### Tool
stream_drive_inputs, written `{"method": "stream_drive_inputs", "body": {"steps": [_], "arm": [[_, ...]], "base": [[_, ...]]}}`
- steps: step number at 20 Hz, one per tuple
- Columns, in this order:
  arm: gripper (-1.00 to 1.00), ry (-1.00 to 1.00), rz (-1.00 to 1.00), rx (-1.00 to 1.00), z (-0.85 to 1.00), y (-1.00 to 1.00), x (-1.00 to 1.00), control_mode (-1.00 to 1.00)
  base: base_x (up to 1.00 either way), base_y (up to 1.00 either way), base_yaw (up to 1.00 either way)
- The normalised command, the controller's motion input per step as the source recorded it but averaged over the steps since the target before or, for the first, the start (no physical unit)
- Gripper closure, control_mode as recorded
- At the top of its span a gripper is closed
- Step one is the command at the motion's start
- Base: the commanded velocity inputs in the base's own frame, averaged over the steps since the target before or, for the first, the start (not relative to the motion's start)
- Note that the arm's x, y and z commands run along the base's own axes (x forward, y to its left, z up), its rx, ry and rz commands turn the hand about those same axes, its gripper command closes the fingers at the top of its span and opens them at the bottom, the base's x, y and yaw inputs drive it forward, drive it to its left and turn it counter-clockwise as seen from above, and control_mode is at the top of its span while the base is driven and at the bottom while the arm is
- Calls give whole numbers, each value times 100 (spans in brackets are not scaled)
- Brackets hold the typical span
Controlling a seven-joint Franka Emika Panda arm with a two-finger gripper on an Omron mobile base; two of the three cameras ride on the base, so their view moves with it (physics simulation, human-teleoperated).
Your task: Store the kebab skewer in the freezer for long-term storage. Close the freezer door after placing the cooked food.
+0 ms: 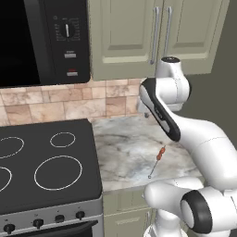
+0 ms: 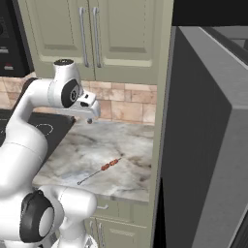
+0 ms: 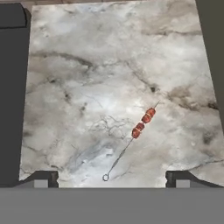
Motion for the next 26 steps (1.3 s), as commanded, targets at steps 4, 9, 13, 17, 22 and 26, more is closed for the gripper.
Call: {"method": "stream_drive_inputs", "body": {"steps": [4,9,13,17,22,26], "arm": [[-100,3,-25,1,-43,0,0,-100],[-100,0,-32,1,-44,-3,0,-100],[-100,2,-29,1,-54,-18,0,-100],[-100,6,-25,0,-58,-16,0,-100],[-100,16,-14,4,-50,-20,0,-100],[-100,18,-8,5,-40,-16,0,-100]], "base": [[0,0,0],[0,0,0],[0,0,0],[0,0,0],[0,0,0],[0,0,0]]}}
